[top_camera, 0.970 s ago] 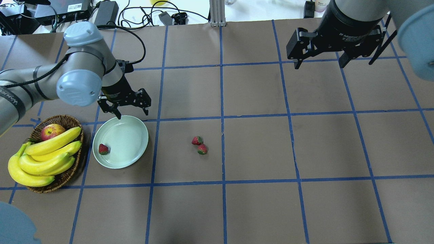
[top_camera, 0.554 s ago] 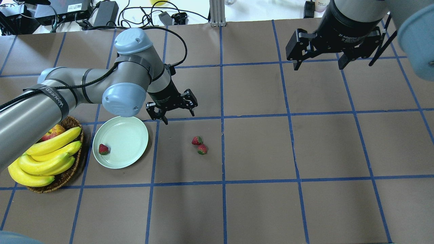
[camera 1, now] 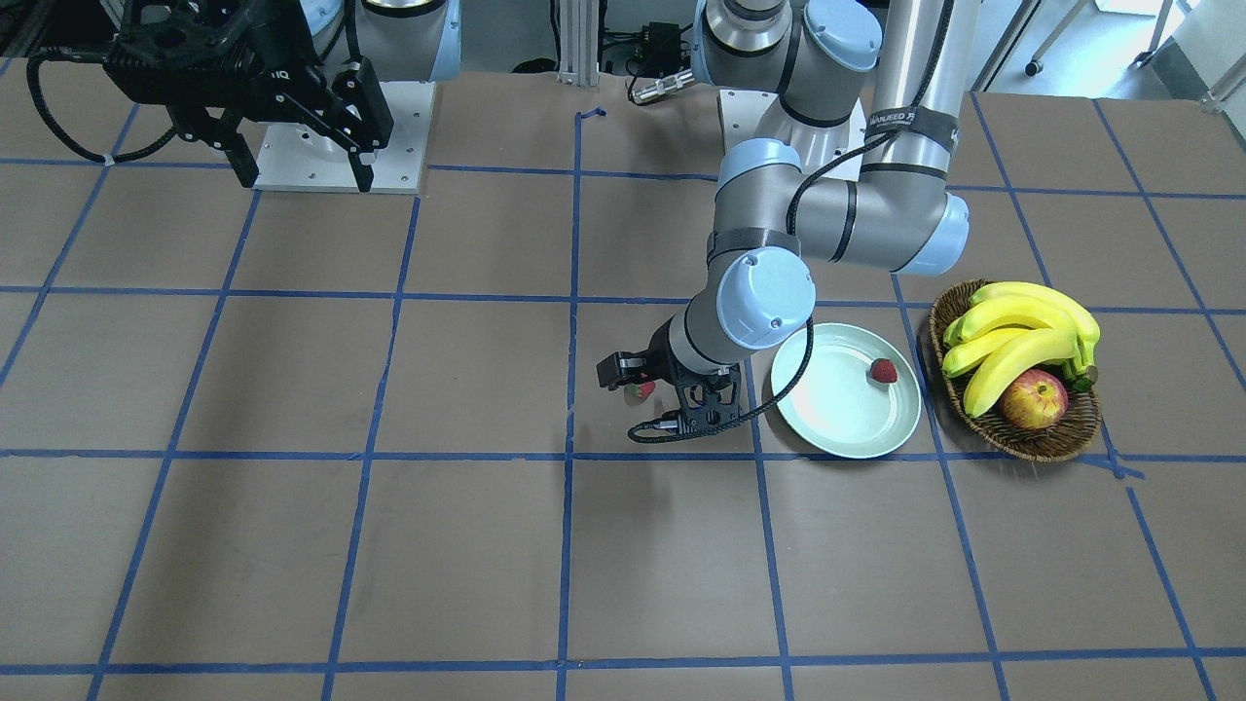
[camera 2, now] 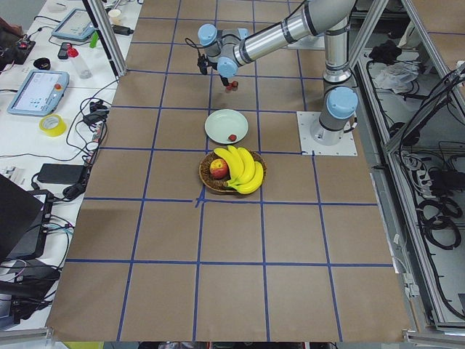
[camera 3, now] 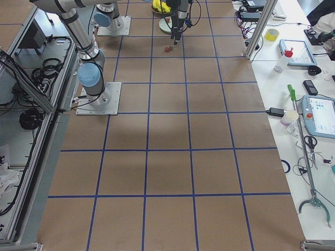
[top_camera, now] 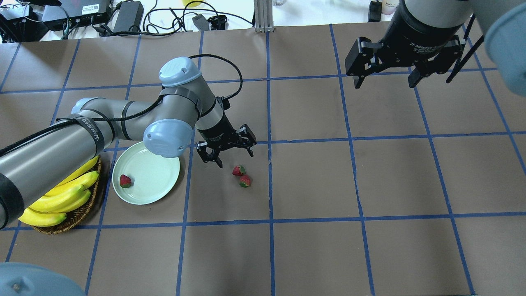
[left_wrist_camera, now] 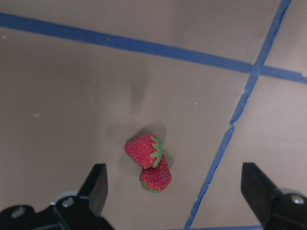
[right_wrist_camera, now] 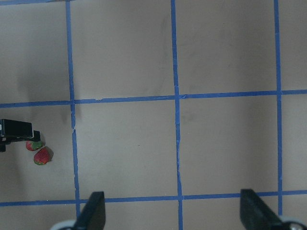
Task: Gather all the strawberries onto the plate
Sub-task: 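Reach the left gripper back and grasp another strawberry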
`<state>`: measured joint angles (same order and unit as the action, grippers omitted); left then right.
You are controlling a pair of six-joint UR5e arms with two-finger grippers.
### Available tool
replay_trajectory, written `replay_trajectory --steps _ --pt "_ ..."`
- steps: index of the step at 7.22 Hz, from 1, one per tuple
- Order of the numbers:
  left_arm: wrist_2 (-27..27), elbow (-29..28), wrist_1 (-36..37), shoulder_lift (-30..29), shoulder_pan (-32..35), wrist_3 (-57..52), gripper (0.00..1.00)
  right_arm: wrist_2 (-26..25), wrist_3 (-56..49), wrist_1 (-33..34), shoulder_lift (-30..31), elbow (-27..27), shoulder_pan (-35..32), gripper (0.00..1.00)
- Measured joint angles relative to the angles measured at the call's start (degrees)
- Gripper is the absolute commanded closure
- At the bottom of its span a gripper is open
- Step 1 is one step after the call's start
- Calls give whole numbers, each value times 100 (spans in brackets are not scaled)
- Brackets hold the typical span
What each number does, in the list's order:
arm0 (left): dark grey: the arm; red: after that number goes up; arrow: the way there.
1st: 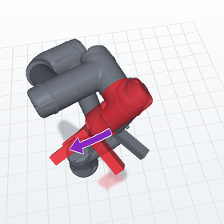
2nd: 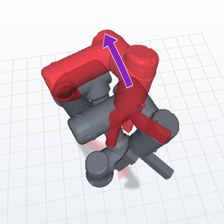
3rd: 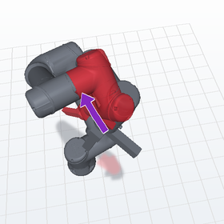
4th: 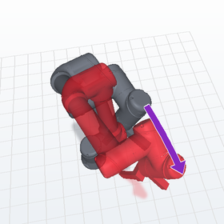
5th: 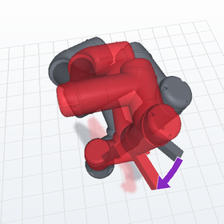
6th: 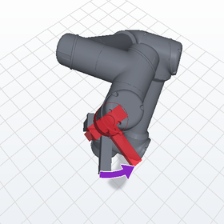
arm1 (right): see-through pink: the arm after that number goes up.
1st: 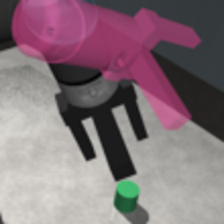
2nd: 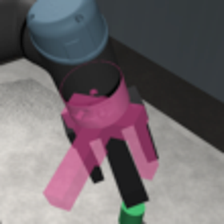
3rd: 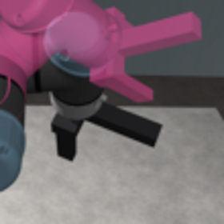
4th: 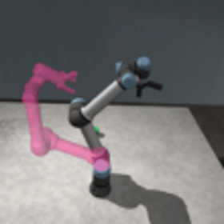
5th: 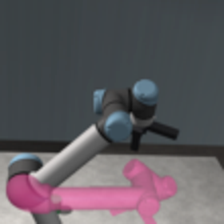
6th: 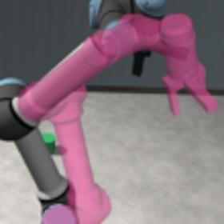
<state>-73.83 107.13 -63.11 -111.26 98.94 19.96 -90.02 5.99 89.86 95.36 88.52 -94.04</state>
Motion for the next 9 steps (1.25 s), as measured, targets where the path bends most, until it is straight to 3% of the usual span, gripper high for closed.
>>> replay_trajectory --steps 3,5,7,9 --pt "12 162 192 -151 8 9 11 8 -2 10 -7 14 0 0" --pt "17 172 207 -248 11 8 28 7 -2 8 -9 16 0 0" --pt "26 169 211 -273 11 3 100 -4 -2 5 -4 20 0 0" --pt "36 162 214 -299 11 -8 100 0 -2 5 -1 17 0 0"
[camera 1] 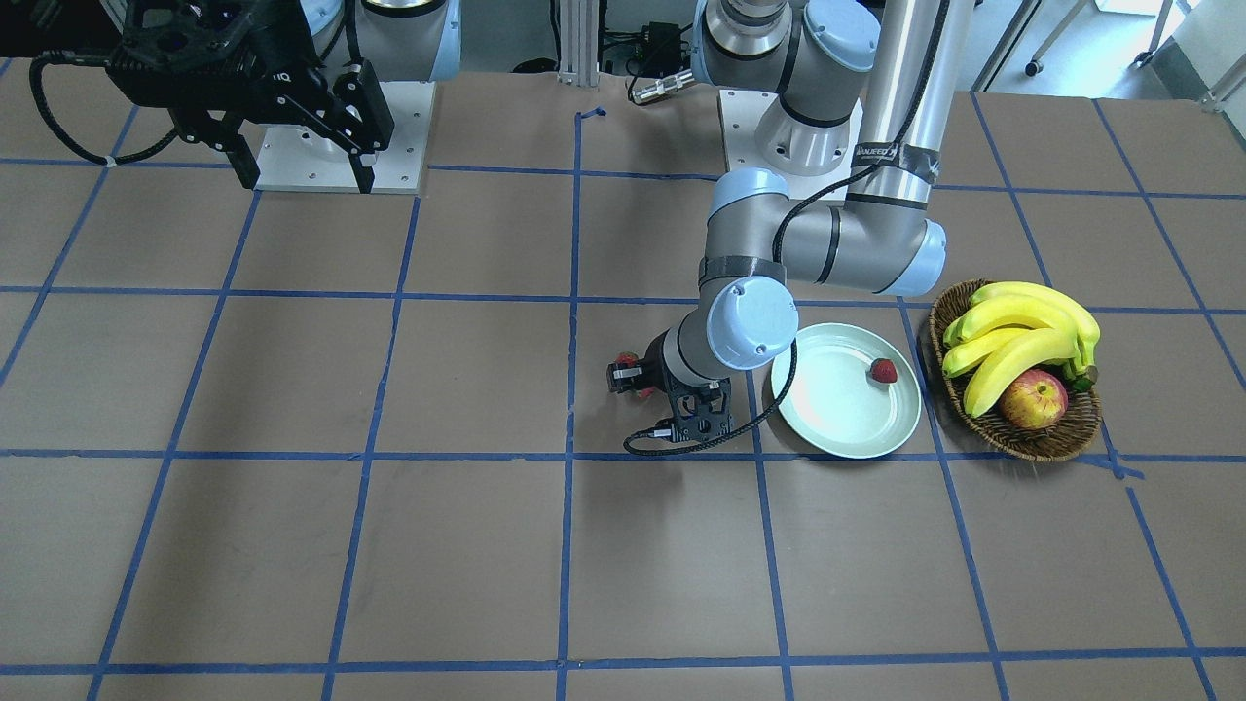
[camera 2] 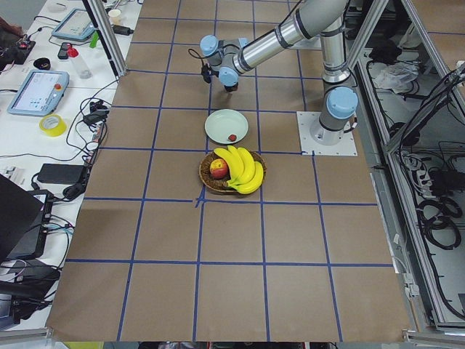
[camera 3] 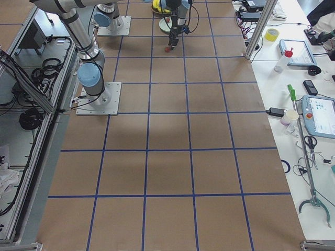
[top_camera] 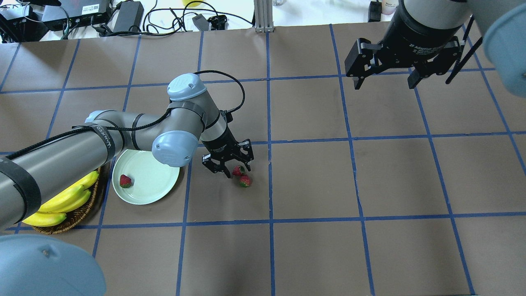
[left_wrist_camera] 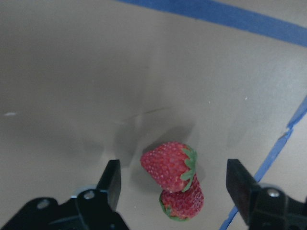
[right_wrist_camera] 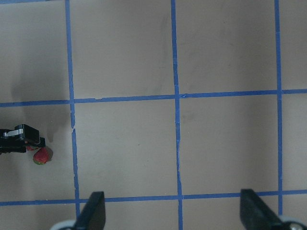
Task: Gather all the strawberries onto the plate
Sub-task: 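Reach the left gripper back and grasp another strawberry, then carry the strawberry over the plate and release it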
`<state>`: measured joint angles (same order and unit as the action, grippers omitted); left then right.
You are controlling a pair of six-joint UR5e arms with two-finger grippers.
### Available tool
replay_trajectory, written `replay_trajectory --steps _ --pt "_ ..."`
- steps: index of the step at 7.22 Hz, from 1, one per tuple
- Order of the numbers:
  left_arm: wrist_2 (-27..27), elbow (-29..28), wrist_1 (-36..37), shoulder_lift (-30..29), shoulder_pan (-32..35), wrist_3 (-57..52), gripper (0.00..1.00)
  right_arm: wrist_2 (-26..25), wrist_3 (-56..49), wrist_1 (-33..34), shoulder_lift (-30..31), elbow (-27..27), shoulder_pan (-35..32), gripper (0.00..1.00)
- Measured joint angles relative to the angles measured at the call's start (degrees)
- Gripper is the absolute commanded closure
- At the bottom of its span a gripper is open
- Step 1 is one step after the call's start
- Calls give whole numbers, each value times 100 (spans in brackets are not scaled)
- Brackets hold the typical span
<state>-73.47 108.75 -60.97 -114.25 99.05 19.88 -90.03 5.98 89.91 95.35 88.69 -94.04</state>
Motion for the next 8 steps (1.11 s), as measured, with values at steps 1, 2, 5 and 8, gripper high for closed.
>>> replay_trajectory --steps 1,2,5,8 --pt "6 -6 3 -4 0 1 100 2 0 0 1 0 0 0" --pt "10 -14 7 -5 -1 4 100 2 0 0 1 -1 -2 0" --pt "-74 -334 -71 128 -25 -26 100 1 0 0 1 -1 -8 0" --pt "-686 -1032 -804 311 -543 -628 100 -6 0 -2 1 -1 -9 0"
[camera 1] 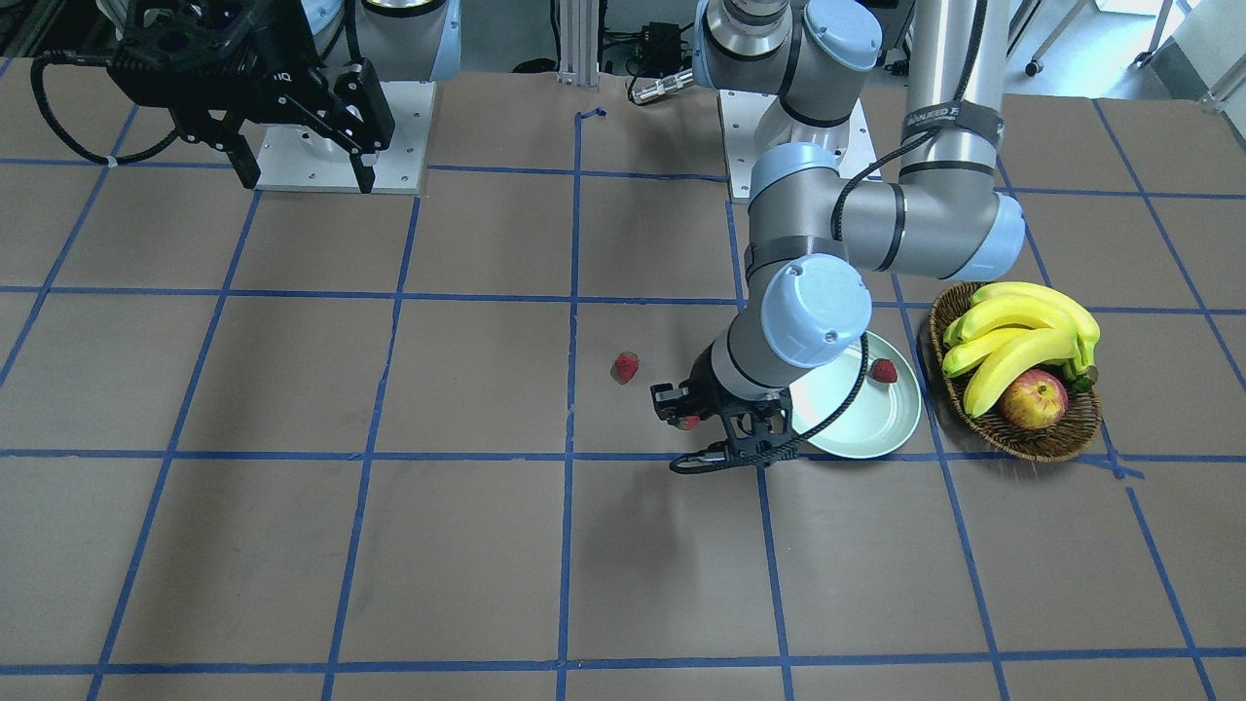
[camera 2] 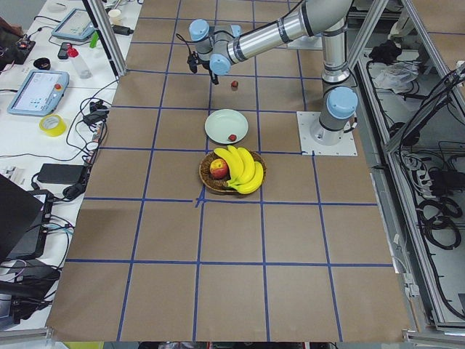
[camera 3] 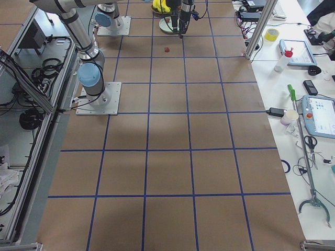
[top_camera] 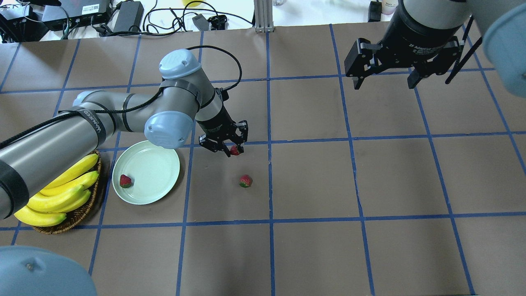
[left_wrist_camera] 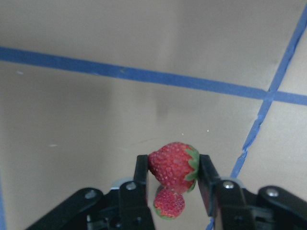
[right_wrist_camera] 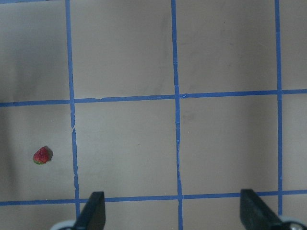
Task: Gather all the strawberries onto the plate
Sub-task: 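Carry the strawberry over the plate and release it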
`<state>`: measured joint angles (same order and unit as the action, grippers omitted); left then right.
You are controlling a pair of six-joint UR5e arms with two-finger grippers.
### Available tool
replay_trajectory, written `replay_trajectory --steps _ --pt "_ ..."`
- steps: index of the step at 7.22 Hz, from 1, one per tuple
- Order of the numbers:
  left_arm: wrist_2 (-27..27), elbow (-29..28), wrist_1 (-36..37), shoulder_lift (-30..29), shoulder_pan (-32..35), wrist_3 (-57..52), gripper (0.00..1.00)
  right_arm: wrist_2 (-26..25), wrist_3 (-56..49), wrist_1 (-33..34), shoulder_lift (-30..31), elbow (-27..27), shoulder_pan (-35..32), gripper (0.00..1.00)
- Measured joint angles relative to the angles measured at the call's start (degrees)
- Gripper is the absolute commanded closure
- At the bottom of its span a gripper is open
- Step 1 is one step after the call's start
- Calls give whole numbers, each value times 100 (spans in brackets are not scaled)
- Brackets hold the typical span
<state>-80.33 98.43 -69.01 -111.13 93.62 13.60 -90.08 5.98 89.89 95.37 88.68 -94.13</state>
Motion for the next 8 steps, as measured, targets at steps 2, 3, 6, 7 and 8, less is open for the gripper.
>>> replay_trajectory --steps 2,3,6,7,8 --pt "-485 -66 -493 206 -887 -1399 100 0 0 -6 4 0 0 0" --pt "-800 -53 -809 304 -1268 -2084 100 -1 0 -6 2 0 0 0" --pt "-1156 191 -1460 348 -1690 -2707 93 0 0 -7 7 0 0 0" --pt "-1165 317 -1379 307 -1708 -2725 65 0 0 -7 8 0 0 0" --pt "-1168 375 -1272 268 -1712 -2732 11 0 0 -9 8 0 2 0"
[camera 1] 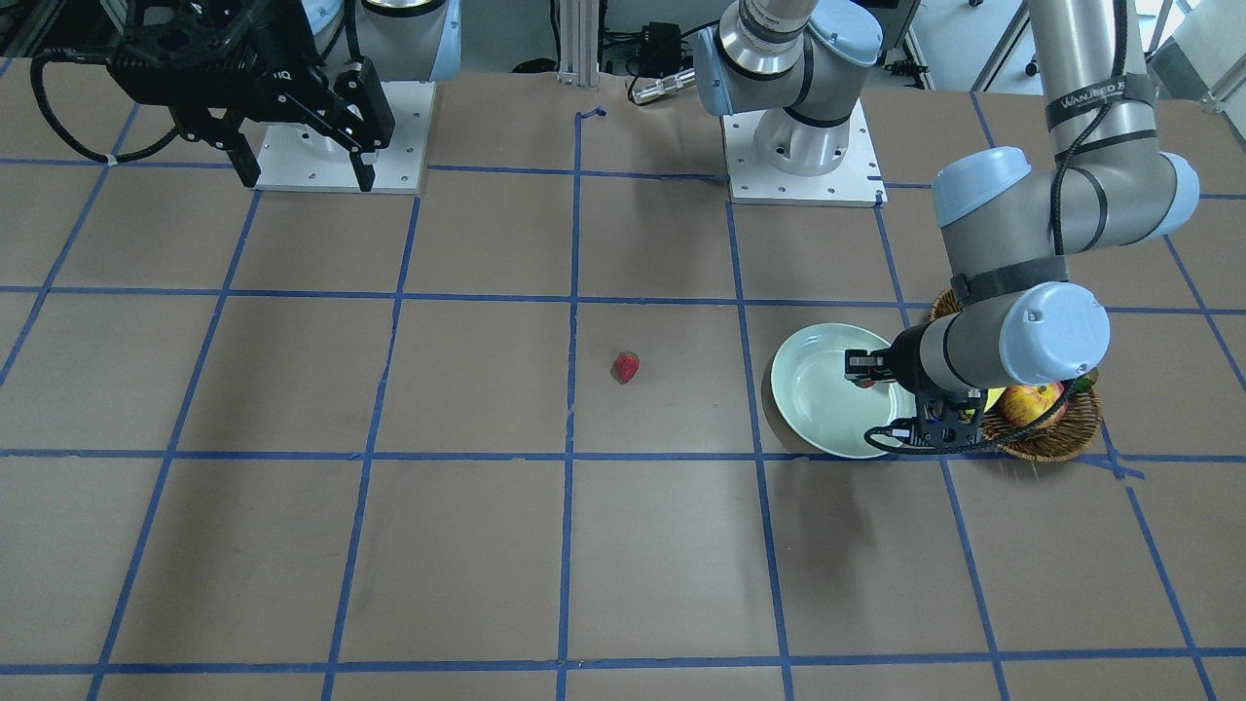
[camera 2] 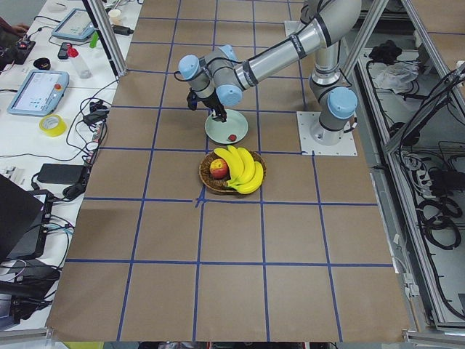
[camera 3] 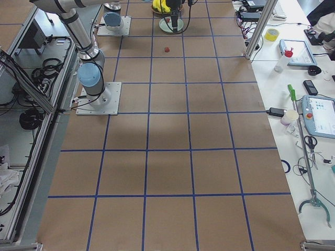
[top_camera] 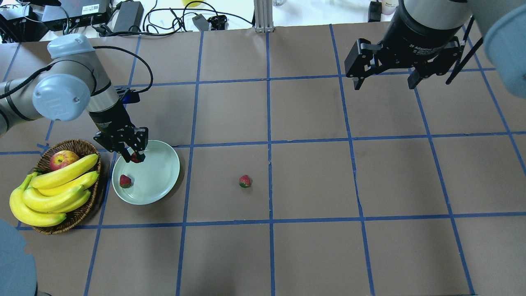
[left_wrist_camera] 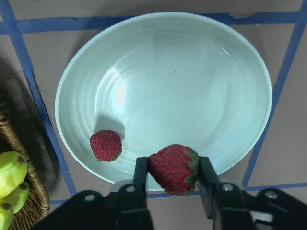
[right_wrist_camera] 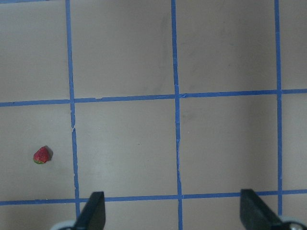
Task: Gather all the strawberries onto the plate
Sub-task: 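Carry the strawberry over the plate and release it, then reach the left gripper to the last strawberry and grasp it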
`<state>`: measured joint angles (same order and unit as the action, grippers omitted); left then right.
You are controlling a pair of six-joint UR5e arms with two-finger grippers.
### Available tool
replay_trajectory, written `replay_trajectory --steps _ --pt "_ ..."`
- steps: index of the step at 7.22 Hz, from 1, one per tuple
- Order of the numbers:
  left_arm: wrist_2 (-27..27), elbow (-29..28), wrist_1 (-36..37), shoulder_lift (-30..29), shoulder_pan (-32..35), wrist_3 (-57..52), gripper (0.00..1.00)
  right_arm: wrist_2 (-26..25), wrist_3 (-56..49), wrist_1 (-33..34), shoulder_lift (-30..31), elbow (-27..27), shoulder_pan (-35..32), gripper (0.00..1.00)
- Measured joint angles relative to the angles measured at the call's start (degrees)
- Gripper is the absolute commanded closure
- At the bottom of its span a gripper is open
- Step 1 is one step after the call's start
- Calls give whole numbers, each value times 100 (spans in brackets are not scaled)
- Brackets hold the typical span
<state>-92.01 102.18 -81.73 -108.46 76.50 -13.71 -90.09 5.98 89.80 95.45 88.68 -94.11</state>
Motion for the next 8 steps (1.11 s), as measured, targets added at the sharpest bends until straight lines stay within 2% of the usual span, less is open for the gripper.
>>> replay_trajectory --steps 1,5,8 --pt "1 37 97 -20 -2 -18 0 0 0 -4 0 0 3 0" --pt "125 6 246 95 104 175 0 0 0 -7 0 0 4 0" --pt "516 -89 673 151 1072 1210 0 -2 -6 -22 20 2 7 0"
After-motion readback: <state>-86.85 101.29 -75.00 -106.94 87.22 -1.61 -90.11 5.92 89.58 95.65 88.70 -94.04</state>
